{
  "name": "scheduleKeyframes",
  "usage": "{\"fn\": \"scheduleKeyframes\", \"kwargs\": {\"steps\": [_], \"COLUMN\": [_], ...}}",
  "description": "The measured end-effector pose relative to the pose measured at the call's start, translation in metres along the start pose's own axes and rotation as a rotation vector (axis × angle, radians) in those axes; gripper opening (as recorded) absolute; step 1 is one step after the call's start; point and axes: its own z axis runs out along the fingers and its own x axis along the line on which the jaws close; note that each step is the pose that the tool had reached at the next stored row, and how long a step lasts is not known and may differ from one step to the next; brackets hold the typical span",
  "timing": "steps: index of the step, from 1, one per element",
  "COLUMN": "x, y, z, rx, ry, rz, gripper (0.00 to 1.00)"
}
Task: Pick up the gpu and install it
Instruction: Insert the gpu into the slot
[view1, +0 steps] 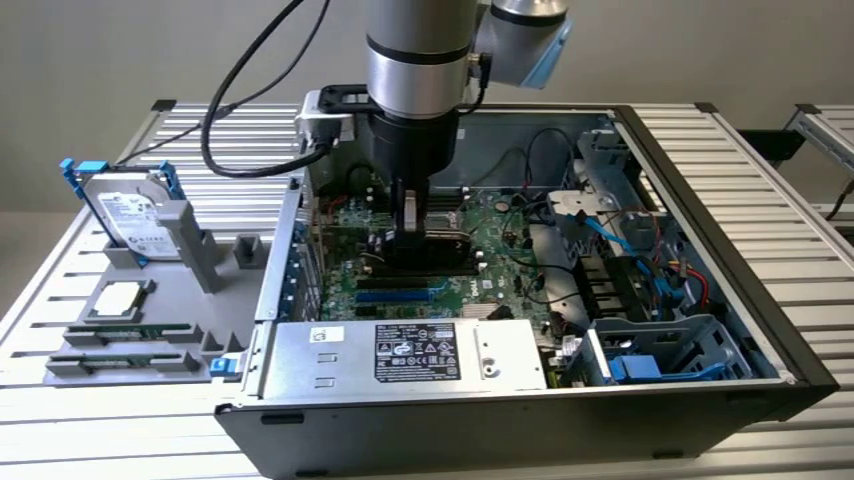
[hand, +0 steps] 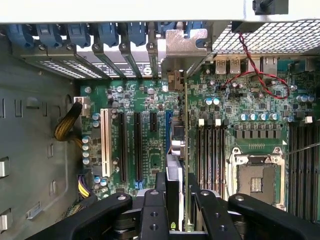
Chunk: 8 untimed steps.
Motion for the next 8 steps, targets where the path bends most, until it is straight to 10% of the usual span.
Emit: {"fn": "scheduleKeyframes", "kwargs": {"steps": [8], "x": [0.0009], "y": [0.0021], "z": [0.0052], "rx": [0.0], "ry": [0.0006], "rz": [0.003], "gripper": [0.27]}}
